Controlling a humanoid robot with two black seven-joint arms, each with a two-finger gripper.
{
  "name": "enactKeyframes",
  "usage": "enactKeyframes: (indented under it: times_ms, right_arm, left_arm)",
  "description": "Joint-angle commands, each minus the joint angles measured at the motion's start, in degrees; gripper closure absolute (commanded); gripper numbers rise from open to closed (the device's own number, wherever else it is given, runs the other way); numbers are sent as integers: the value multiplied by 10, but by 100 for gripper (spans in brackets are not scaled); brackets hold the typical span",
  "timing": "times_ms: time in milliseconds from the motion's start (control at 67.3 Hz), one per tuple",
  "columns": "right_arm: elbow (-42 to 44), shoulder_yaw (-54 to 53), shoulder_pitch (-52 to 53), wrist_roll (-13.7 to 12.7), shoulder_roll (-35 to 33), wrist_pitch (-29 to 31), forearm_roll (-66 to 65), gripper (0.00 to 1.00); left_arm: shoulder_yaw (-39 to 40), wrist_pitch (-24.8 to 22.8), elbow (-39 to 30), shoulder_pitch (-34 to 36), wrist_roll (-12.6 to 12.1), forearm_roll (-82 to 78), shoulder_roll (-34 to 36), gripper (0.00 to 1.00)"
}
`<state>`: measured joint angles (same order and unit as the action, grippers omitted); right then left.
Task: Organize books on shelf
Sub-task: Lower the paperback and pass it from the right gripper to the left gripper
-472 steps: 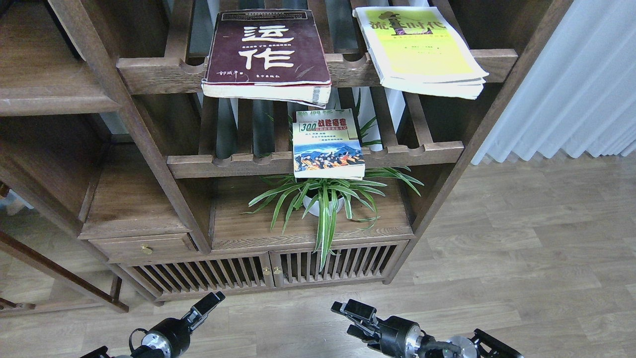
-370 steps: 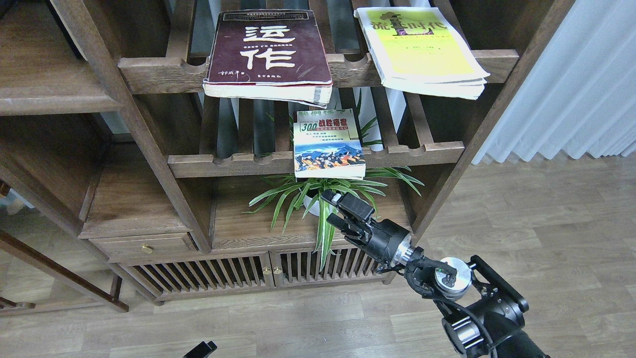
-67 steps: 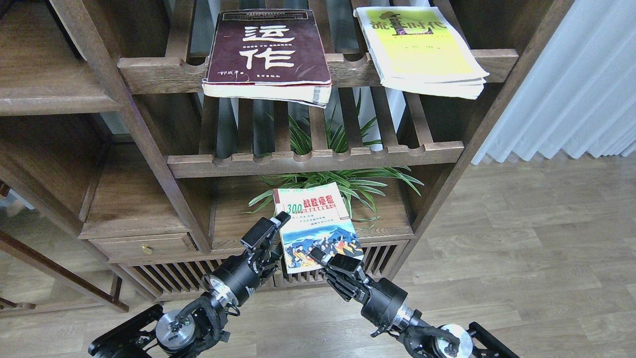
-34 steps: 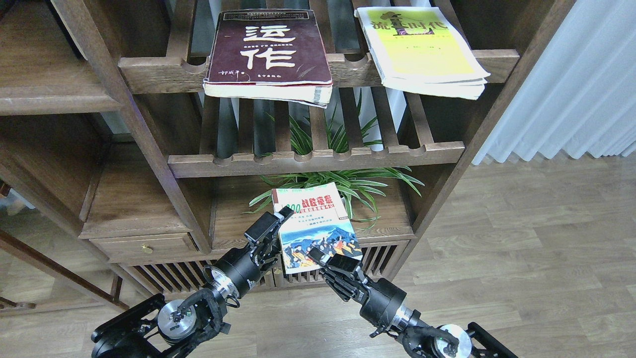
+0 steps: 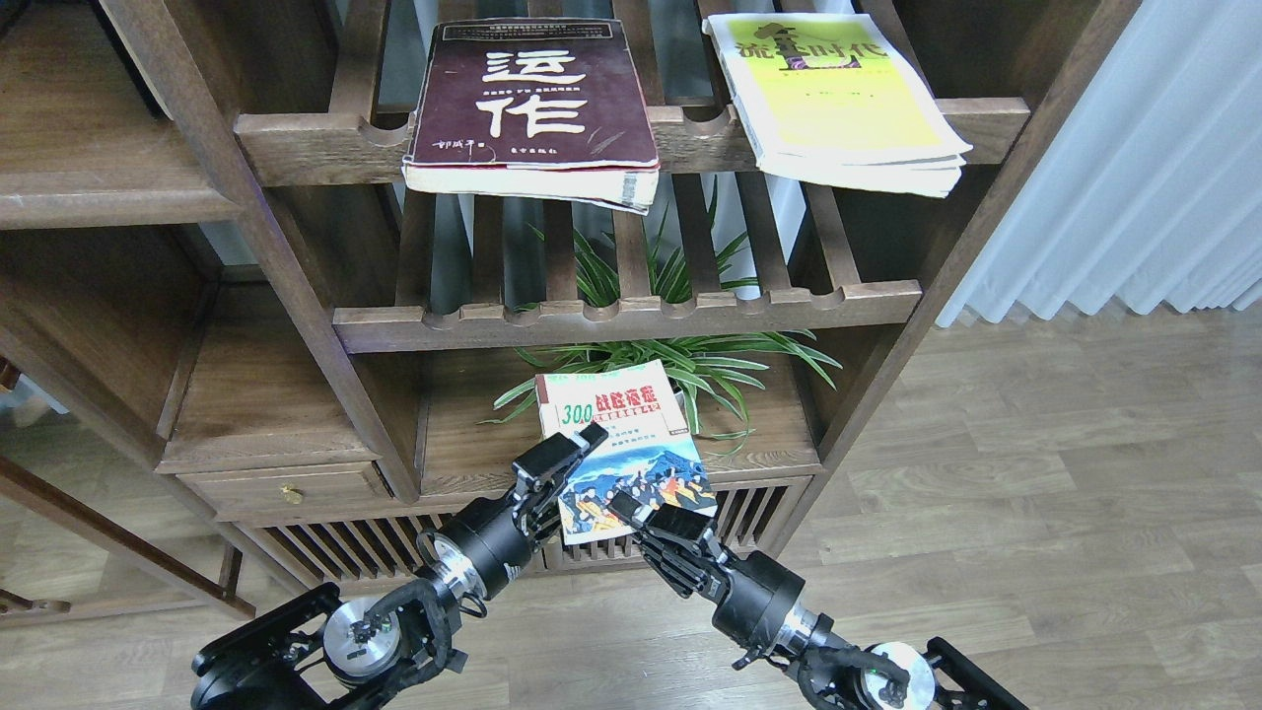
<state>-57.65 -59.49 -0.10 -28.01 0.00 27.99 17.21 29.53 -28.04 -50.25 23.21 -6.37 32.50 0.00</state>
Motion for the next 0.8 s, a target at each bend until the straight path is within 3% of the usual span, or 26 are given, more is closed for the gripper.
enactKeyframes:
  times_ms: [0,238,297,327,342,475,505,787]
  right_arm:
    - [0,0,-2,0,0,0,0,96]
    - [1,0,-2,0,0,0,0,95]
    - [2,0,-2,0,0,0,-2,89]
    - [3,0,0,0,0,0,-4,79]
    - [6,-2,3,0,0,0,-12,53]
    - [22,-2,14,0,0,0,-25,5]
    - [25,-3,15,0,0,0,-25,0]
    - [56,-11,15,0,0,0,-21,0]
  left_arm:
    - [-4,0,3,2,0,20,0,95]
    - [-9,0,16,8,-8,22,0,100]
    - [-9,0,23,9,-8,22,0,100]
    - [-9,0,26,9,-8,22,0,100]
    - [-9,0,26,10,-8,22,0,100]
    - [-8,0,25,10,-10,20,0,100]
    - [-8,0,24,9,-10,19,0,100]
    - [-13,0,21,3,-22,4,32,100]
